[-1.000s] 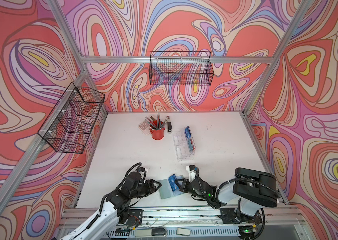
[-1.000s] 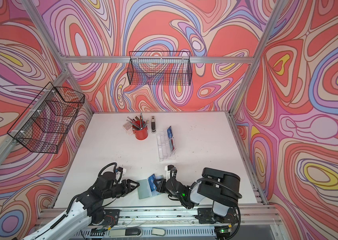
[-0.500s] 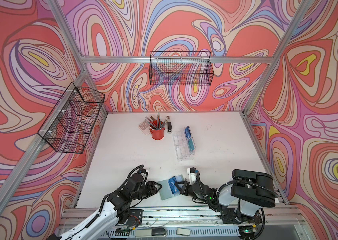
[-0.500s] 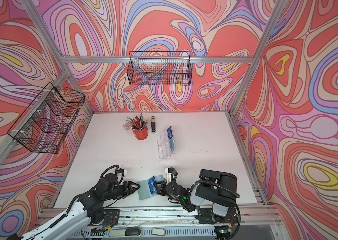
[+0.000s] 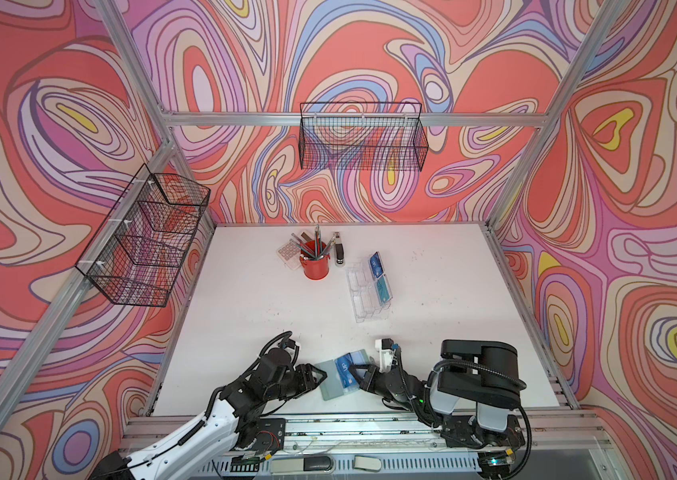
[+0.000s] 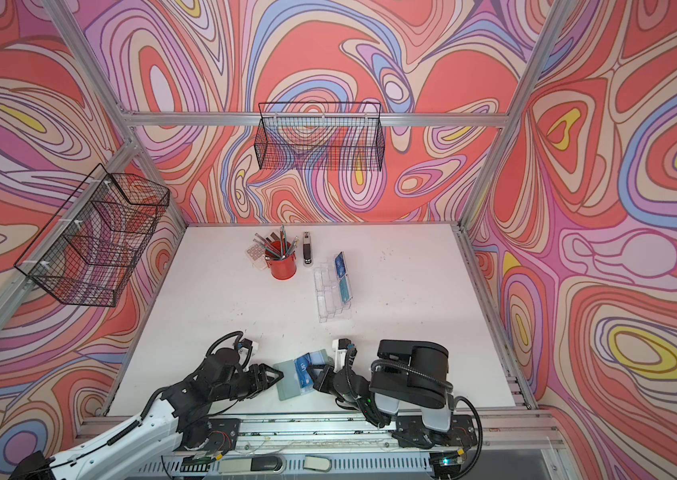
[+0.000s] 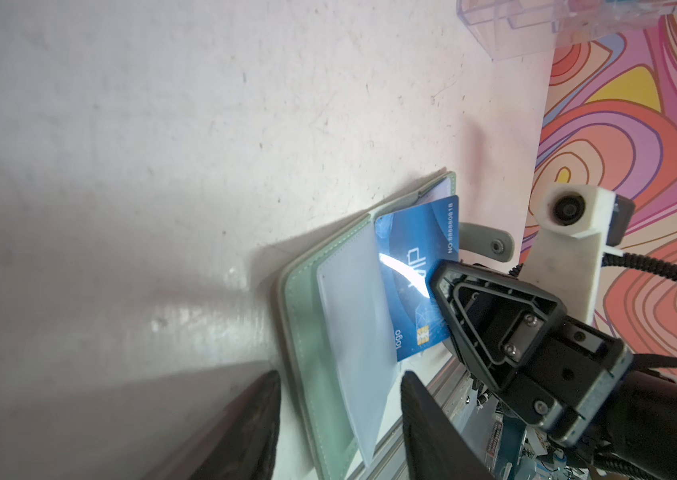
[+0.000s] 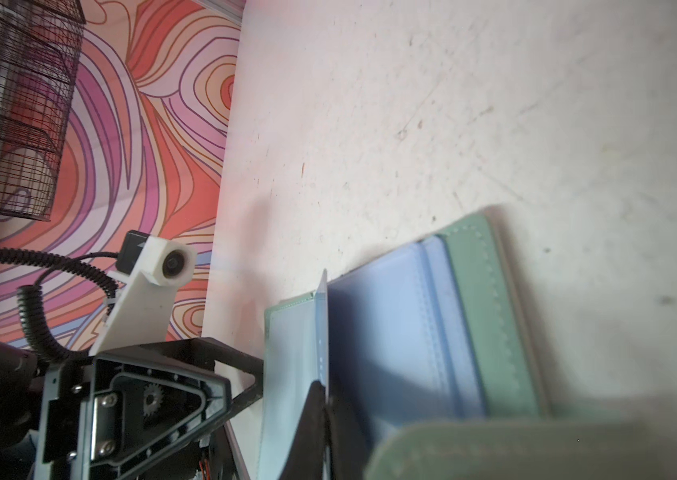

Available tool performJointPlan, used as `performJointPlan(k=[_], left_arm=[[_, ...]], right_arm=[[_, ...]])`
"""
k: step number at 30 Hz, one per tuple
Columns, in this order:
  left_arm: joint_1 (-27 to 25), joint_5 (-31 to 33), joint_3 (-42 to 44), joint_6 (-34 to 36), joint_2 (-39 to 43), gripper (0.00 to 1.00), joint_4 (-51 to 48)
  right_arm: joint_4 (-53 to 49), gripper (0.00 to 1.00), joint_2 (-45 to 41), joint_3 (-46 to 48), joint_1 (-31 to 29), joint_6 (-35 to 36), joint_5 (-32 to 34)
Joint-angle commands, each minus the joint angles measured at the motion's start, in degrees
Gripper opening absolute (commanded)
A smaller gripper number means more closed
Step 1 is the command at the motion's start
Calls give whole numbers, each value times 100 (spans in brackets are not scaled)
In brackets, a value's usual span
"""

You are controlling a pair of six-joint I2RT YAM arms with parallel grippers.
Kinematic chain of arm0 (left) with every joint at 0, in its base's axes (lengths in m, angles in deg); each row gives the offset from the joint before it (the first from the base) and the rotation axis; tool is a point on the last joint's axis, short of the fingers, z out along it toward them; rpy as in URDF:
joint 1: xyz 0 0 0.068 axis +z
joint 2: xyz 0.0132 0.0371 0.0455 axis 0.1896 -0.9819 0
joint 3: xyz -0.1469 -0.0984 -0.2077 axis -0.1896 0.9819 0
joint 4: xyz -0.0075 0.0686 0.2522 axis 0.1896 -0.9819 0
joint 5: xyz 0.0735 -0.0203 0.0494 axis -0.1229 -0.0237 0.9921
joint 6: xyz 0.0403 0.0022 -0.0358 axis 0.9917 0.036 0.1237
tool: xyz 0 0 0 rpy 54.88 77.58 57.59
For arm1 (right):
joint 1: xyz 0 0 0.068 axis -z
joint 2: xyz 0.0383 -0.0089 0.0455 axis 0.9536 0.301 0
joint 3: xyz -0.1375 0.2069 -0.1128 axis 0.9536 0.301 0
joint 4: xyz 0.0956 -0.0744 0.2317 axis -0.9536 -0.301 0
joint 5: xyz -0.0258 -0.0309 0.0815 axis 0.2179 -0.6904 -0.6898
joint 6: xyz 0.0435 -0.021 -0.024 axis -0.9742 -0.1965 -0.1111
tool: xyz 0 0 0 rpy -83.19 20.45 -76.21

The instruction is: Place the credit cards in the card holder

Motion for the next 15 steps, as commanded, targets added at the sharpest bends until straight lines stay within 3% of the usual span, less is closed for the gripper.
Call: performJointPlan(k=[1,9,15], left_arm=[[-57,41,137,-50,-247,40,215],[-57,139,41,-6,-592,0,339],[-57,340,50,-48,-553,0,256]], right_arm=[[317,0,256,56,-90,-232,107],[534,0,495,26,-238,-437,351],[567,0,516,171,-314,-695,515]])
